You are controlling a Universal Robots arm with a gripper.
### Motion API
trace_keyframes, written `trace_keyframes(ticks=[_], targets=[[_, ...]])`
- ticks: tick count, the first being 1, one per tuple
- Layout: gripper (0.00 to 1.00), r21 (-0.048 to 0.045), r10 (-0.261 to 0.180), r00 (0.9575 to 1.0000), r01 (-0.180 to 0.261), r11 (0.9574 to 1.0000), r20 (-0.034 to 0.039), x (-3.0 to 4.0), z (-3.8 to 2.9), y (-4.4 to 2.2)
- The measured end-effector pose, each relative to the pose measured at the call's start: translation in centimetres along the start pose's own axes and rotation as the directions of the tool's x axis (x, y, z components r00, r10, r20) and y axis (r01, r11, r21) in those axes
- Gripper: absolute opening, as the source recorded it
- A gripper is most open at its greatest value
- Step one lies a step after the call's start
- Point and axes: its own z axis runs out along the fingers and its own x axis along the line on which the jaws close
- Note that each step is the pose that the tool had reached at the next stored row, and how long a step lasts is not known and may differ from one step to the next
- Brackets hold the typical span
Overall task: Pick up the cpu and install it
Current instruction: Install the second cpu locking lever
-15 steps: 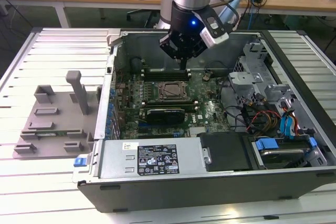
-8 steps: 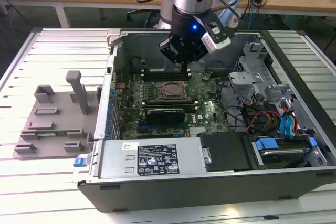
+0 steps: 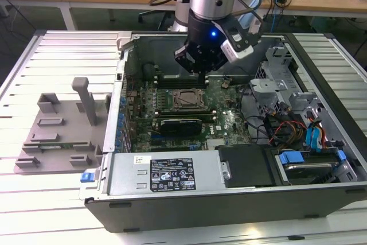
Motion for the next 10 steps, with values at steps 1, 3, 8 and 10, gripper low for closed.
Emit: trace_keyframes(ticks=[1, 3, 8, 10], targets=[[0.11, -0.0001, 0.000, 1.0000, 0.000, 1.0000, 0.0000, 0.01, 0.01, -0.09], [0.11, -0.0004, 0.000, 1.0000, 0.000, 1.0000, 0.0000, 0.03, 0.03, -0.27], [0.11, -0.0017, 0.000, 1.0000, 0.000, 1.0000, 0.0001, 0.06, 0.13, -0.64], [0.11, -0.0021, 0.000, 1.0000, 0.000, 1.0000, 0.0002, 0.07, 0.22, -0.76]])
